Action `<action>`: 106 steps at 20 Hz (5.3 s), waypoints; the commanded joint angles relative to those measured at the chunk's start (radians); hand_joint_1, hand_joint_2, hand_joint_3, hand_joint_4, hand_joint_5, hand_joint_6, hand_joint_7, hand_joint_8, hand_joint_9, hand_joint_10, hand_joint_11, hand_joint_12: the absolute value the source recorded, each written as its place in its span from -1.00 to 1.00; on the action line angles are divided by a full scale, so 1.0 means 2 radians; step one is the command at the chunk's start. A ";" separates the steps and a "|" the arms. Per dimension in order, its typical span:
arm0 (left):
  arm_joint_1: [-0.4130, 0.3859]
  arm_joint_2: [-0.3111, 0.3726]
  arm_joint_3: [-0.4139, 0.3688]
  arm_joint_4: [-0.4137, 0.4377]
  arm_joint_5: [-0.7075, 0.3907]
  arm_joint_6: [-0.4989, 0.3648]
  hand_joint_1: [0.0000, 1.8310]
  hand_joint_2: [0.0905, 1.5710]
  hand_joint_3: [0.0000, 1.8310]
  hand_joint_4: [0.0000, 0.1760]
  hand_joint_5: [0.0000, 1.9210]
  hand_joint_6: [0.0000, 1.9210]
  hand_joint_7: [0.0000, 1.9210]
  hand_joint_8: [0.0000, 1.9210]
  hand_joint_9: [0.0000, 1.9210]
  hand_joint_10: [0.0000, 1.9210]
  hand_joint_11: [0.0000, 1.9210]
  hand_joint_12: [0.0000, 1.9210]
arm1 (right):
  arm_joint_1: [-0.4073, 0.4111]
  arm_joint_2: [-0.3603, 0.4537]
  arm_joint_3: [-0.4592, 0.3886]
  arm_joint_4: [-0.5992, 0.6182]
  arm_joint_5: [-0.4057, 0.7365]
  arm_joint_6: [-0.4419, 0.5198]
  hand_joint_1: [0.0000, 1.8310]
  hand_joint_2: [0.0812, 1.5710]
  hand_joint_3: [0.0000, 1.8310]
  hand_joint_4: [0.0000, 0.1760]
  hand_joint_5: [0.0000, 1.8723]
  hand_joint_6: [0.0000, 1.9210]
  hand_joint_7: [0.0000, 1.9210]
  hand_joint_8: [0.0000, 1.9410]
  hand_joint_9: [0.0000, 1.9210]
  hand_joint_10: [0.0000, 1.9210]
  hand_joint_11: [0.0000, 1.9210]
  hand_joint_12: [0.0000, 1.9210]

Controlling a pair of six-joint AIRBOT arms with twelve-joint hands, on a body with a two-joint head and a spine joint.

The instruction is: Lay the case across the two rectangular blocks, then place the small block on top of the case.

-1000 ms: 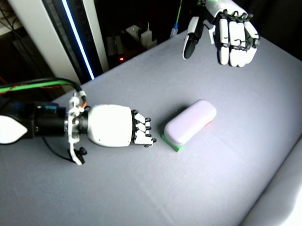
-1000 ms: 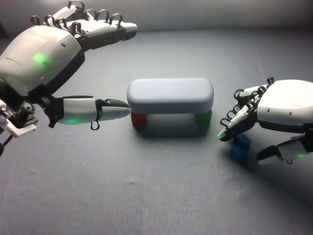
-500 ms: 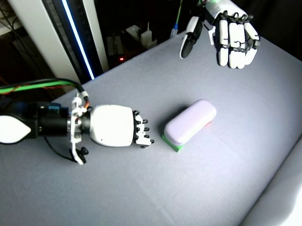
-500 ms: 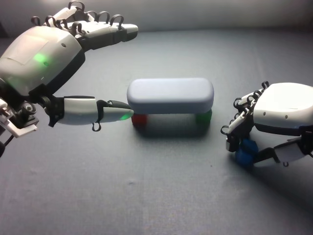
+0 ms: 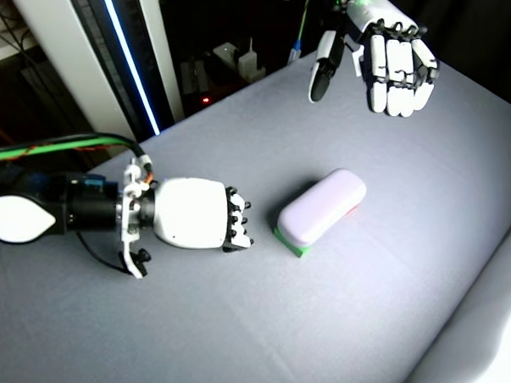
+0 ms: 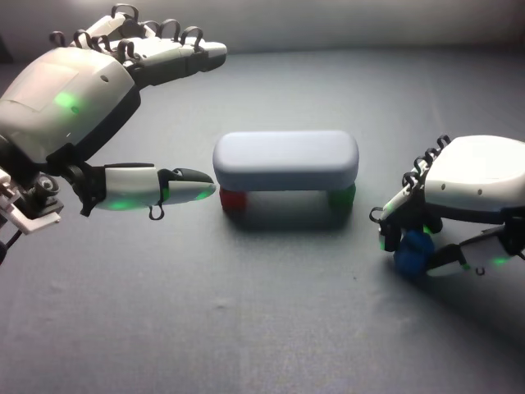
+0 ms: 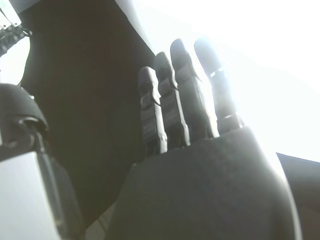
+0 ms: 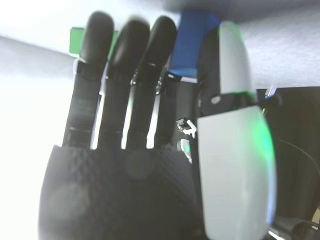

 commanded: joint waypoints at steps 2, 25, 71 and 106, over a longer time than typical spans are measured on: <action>0.000 0.003 -0.003 -0.002 -0.074 -0.002 -0.03 0.07 -1.00 -0.79 -0.52 -1.00 -0.52 -1.00 -0.51 -1.00 -0.95 0.11 | 0.011 0.013 -0.002 0.034 0.070 0.002 0.39 0.35 -1.00 -1.00 0.01 0.04 0.18 -0.16 -0.03 0.14 -0.31 0.61; 0.043 0.015 -0.020 -0.037 -0.160 -0.002 0.09 0.11 -1.00 -1.00 -0.58 -1.00 -0.57 -1.00 -0.52 -0.99 -1.00 0.33 | 0.162 -0.075 0.078 0.021 0.024 -0.034 0.53 0.26 -1.00 -1.00 0.12 -0.16 0.35 -0.68 0.22 -0.08 -0.06 0.18; 0.043 0.008 -0.018 -0.037 -0.148 -0.008 0.10 0.08 -1.00 -1.00 -0.55 -1.00 -0.52 -1.00 -0.49 -0.99 -1.00 0.31 | 0.179 -0.142 0.101 -0.032 -0.043 -0.035 0.39 0.36 -1.00 -1.00 0.15 -0.32 0.06 0.22 0.03 0.41 -0.09 0.74; 0.046 0.006 -0.020 -0.037 -0.153 -0.013 0.11 0.10 -1.00 -1.00 -0.54 -1.00 -0.51 -0.99 -0.50 -0.99 -1.00 0.31 | 0.196 -0.110 0.069 -0.044 -0.025 -0.038 0.52 0.31 -1.00 -1.00 0.12 -0.28 0.13 -0.18 0.13 0.15 -0.10 0.46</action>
